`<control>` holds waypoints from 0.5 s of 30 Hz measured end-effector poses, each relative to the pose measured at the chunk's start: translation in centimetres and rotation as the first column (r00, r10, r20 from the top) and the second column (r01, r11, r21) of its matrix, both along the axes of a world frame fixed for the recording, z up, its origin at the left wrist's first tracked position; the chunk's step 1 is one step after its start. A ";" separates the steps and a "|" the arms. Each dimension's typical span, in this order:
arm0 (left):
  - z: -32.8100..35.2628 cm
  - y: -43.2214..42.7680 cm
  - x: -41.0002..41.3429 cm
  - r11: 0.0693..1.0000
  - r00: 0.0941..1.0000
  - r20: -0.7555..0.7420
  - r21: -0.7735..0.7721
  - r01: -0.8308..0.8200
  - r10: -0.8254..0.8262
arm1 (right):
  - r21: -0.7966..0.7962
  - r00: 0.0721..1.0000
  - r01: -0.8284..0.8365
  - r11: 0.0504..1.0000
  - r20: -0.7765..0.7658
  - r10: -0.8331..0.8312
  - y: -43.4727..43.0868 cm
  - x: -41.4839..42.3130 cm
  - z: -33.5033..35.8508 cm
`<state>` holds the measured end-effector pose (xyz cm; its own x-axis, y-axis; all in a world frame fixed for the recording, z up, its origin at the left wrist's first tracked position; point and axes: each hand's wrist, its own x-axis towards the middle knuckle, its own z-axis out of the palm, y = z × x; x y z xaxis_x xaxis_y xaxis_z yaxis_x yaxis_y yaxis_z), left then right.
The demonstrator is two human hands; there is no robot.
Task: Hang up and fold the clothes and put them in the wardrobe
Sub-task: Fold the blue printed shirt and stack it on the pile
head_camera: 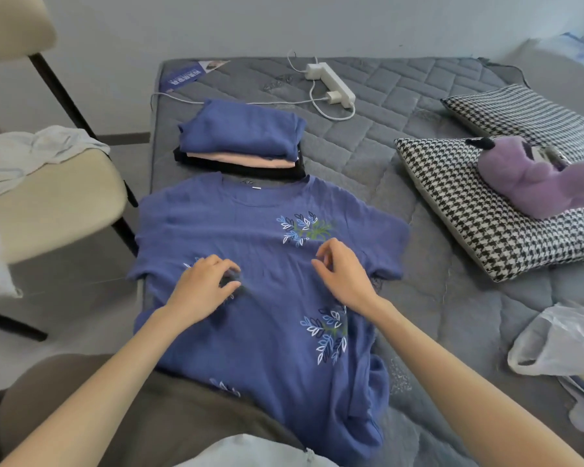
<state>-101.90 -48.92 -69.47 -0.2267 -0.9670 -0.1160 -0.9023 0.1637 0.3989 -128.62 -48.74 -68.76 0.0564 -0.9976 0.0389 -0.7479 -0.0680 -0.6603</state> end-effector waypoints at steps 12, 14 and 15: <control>-0.6 6.7 8.9 0.796 0.872 -0.015 0.415 -0.440 0.490 | 0.288 0.742 -0.477 0.830 -0.374 0.556 6.1 11.0 -2.7; -0.4 7.2 9.2 0.803 0.853 -0.098 0.407 -0.436 0.512 | 0.260 0.714 -0.501 0.825 -0.414 0.564 6.3 11.5 -2.9; -0.3 7.4 9.4 0.811 0.854 -0.099 0.384 -0.441 0.511 | 0.264 0.721 -0.506 0.821 -0.394 0.571 6.3 11.6 -2.9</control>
